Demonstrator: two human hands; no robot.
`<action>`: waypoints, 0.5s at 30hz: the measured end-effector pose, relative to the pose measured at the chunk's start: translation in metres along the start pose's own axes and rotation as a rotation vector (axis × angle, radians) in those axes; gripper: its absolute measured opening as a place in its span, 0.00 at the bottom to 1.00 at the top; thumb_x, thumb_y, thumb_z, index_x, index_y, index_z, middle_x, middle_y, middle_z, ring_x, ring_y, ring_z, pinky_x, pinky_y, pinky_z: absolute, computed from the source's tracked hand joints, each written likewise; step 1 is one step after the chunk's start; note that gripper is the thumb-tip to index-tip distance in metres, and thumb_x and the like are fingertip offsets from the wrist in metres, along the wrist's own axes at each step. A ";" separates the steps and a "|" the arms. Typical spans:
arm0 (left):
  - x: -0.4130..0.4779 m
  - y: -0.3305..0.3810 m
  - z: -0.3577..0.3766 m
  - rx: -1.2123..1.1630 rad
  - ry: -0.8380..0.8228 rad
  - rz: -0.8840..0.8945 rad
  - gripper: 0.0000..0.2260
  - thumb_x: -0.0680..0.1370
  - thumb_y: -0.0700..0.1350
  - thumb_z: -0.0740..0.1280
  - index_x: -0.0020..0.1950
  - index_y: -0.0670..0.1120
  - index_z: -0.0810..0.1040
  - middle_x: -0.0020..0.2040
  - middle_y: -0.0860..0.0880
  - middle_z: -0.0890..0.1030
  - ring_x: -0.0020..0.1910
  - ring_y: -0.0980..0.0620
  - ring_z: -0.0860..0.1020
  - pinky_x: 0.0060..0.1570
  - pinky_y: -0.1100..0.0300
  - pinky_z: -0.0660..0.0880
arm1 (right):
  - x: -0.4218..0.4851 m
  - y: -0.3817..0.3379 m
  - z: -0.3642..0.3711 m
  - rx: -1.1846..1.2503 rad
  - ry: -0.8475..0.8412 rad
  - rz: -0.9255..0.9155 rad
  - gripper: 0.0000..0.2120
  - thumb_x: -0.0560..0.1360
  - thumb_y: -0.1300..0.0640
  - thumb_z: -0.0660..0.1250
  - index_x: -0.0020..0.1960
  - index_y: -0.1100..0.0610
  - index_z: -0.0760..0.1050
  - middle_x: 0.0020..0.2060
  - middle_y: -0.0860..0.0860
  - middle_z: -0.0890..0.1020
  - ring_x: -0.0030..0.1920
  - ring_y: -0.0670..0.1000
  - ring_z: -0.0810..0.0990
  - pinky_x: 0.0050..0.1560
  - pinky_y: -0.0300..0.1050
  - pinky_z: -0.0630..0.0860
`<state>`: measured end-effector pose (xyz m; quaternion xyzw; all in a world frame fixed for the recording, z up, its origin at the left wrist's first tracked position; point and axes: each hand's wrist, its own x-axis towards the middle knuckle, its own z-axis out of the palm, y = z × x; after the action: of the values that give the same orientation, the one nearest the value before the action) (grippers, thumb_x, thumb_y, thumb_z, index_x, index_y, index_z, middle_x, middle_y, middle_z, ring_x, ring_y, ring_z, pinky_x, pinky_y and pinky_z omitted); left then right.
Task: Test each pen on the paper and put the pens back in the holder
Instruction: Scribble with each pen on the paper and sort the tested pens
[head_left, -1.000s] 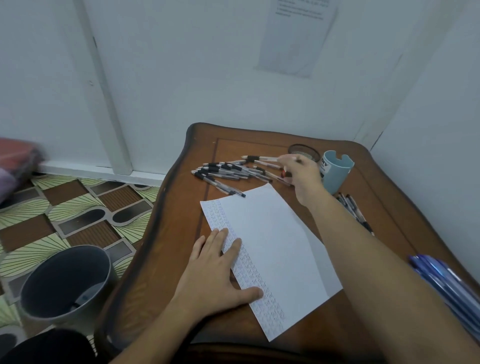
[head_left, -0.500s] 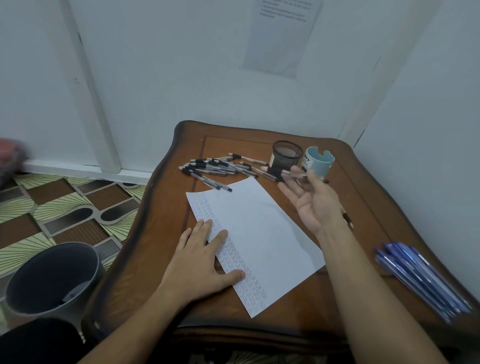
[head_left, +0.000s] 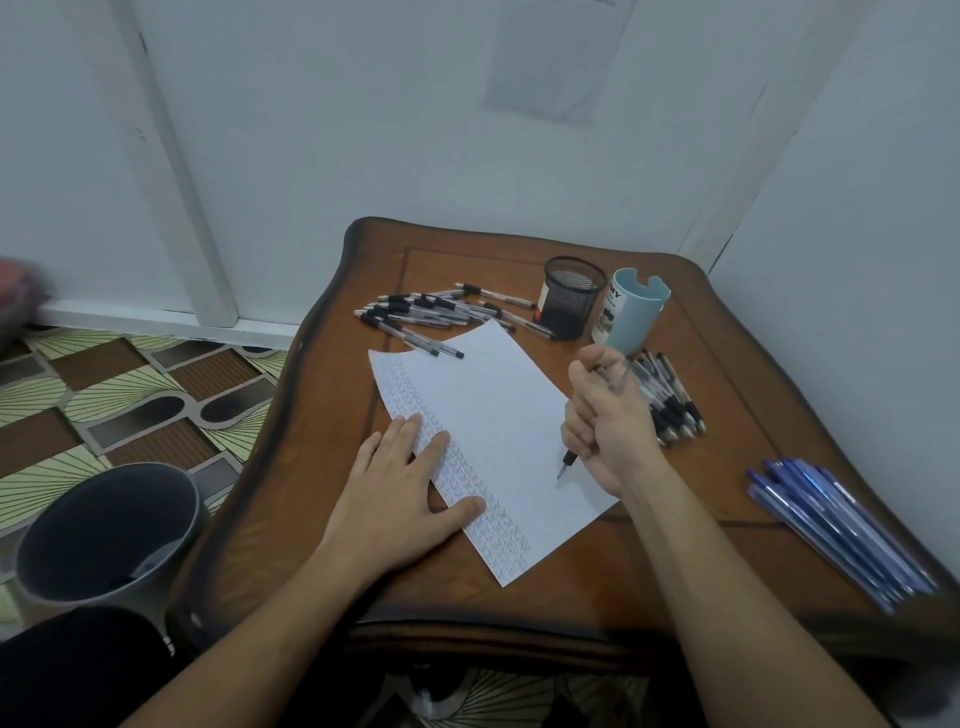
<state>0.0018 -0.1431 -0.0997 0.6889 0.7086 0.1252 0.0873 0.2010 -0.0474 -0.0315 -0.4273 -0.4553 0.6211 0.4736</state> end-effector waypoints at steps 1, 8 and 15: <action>0.000 0.000 0.000 0.007 0.000 -0.002 0.44 0.66 0.77 0.41 0.78 0.57 0.52 0.80 0.49 0.47 0.78 0.51 0.43 0.73 0.54 0.37 | -0.002 0.001 -0.003 -0.017 -0.018 0.017 0.10 0.83 0.53 0.58 0.59 0.57 0.74 0.27 0.53 0.67 0.25 0.49 0.68 0.29 0.42 0.68; -0.001 0.001 -0.001 0.001 -0.004 0.001 0.42 0.67 0.76 0.40 0.77 0.59 0.54 0.80 0.47 0.48 0.78 0.50 0.44 0.73 0.53 0.38 | -0.032 0.025 -0.024 -0.152 -0.133 0.109 0.33 0.74 0.35 0.51 0.54 0.61 0.79 0.32 0.58 0.81 0.32 0.52 0.78 0.31 0.43 0.72; 0.000 0.001 0.000 0.030 -0.009 0.005 0.42 0.67 0.77 0.41 0.77 0.58 0.55 0.80 0.47 0.49 0.78 0.49 0.44 0.74 0.52 0.40 | -0.050 0.046 -0.026 -0.334 -0.277 -0.055 0.18 0.79 0.44 0.63 0.42 0.59 0.72 0.28 0.53 0.79 0.27 0.46 0.73 0.31 0.40 0.68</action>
<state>0.0026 -0.1430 -0.1000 0.6923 0.7084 0.1118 0.0800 0.2262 -0.0982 -0.0770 -0.3976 -0.6240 0.5769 0.3460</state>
